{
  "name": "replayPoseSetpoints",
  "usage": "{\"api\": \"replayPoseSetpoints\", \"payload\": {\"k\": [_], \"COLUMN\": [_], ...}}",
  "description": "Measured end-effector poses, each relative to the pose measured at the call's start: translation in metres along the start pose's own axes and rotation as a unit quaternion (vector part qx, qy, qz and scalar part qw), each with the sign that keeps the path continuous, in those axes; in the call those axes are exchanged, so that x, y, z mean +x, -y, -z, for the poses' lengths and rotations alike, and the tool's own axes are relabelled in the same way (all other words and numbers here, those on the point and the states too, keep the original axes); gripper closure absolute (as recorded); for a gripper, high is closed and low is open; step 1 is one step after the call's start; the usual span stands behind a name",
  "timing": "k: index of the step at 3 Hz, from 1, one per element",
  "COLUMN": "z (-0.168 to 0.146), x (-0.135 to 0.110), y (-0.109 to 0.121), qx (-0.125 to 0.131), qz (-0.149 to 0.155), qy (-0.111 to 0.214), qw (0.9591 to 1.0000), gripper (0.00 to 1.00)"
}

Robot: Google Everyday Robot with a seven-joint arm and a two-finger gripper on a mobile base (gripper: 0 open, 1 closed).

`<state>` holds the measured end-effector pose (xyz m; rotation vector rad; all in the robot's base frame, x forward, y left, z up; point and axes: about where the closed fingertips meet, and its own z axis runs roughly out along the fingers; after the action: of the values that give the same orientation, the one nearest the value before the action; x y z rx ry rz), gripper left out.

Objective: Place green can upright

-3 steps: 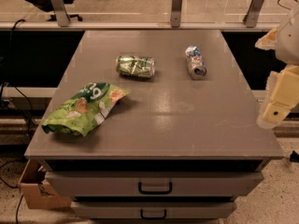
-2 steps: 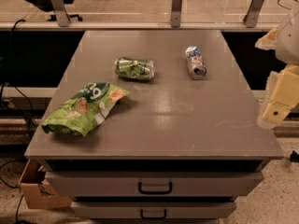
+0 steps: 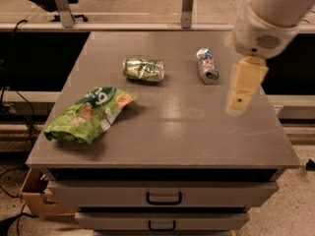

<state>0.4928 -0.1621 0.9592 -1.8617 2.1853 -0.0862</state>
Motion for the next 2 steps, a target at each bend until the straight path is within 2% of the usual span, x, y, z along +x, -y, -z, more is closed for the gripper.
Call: {"api": "replayPoseSetpoints", "payload": {"k": [1,2], "z": [-0.023,-0.042], "x": [-0.063,-0.110], "y": [0.029,0.058], "qx": [0.001,0.017], "qz": [0.042,0.040], "qy": [0.002,0.012], "qw": [0.9991,0.9990], "gripper": [0.00,0.00]}}
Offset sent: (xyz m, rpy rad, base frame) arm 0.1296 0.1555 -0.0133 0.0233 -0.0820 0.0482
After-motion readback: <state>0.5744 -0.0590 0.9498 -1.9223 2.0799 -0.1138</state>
